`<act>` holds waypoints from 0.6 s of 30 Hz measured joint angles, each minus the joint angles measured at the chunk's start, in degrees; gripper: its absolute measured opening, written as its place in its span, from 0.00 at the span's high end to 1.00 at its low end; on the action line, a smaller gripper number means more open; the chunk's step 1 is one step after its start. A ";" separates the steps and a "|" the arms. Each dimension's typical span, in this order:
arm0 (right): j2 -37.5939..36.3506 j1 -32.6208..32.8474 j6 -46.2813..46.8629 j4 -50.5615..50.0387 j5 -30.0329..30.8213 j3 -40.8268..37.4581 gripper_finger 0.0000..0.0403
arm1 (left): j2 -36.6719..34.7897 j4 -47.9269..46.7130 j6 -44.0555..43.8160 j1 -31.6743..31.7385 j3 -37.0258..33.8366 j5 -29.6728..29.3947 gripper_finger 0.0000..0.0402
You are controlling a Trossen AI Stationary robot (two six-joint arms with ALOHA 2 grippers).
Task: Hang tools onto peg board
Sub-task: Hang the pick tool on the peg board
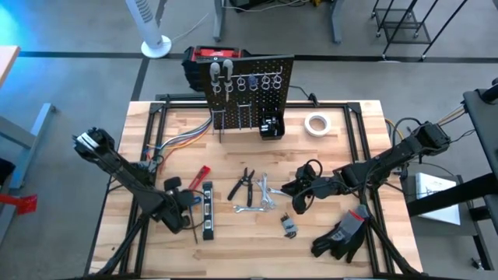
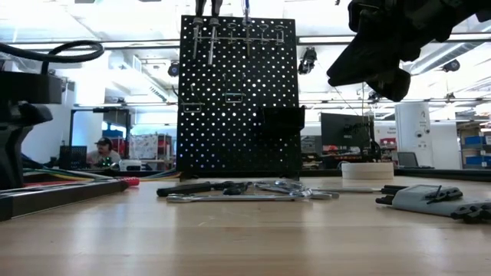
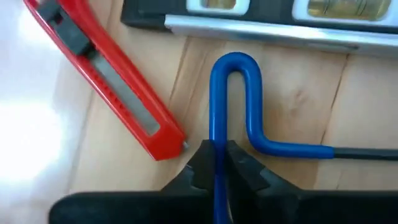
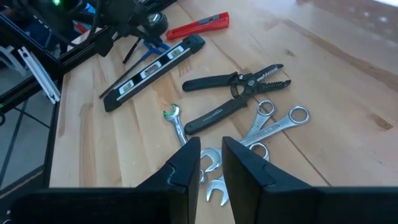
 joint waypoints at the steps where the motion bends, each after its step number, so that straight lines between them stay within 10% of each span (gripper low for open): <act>1: 0.00 0.00 0.00 0.00 0.00 0.00 0.86 | 0.07 -1.48 0.14 0.05 1.26 -0.55 0.99; 10: 0.00 -0.02 -1.88 7.47 0.50 0.00 0.85 | -0.21 -18.95 7.11 0.60 19.58 -13.36 1.00; 18: 0.82 0.11 -7.04 8.98 0.62 -0.04 0.79 | -0.34 -21.10 5.63 5.25 23.60 -3.90 1.00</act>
